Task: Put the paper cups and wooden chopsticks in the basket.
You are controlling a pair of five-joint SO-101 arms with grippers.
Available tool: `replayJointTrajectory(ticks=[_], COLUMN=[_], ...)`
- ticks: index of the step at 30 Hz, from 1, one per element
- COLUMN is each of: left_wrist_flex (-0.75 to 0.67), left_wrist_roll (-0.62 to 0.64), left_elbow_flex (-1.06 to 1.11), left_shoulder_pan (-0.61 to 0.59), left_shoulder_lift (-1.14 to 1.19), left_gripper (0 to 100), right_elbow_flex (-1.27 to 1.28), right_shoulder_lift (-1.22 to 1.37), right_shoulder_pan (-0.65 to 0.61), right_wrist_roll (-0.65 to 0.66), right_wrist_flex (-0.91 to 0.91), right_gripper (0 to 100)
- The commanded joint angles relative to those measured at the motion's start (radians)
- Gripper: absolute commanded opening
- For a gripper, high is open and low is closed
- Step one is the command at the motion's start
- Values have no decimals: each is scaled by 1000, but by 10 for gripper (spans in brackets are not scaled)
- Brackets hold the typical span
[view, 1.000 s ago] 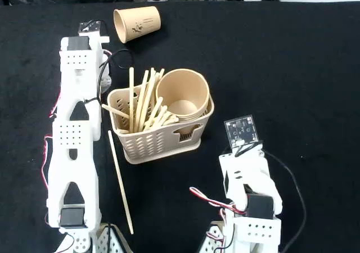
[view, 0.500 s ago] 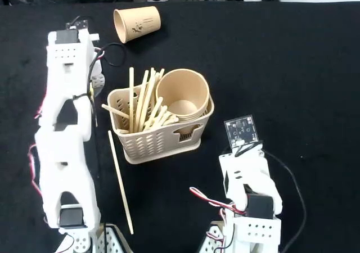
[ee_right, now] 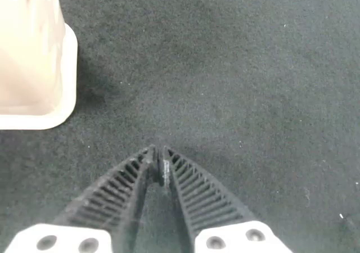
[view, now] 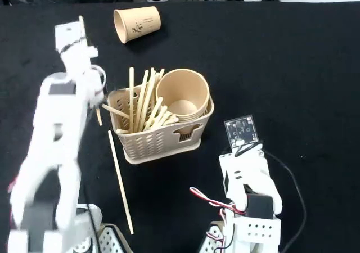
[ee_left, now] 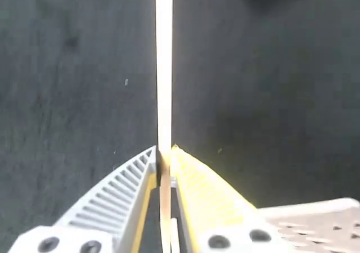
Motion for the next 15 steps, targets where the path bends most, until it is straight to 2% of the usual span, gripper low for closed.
replayJointTrajectory(ticks=[1, 4, 8, 15], left_wrist_flex=[-344, -537, -690, -709], left_wrist_roll=[11, 11, 11, 14], left_elbow_flex=[387, 585, 773, 944], left_shoulder_pan=[12, 13, 12, 7], left_shoulder_lift=[-423, -626, -899, -1376], left_gripper=[29, 29, 29, 29], right_elbow_flex=[-4, -4, -4, -4], right_shoulder_lift=[-50, -50, -50, -50], right_shoulder_pan=[-14, -14, -14, -14], right_wrist_roll=[0, 0, 0, 0], right_wrist_flex=[6, 6, 6, 6], right_gripper=[11, 11, 11, 11])
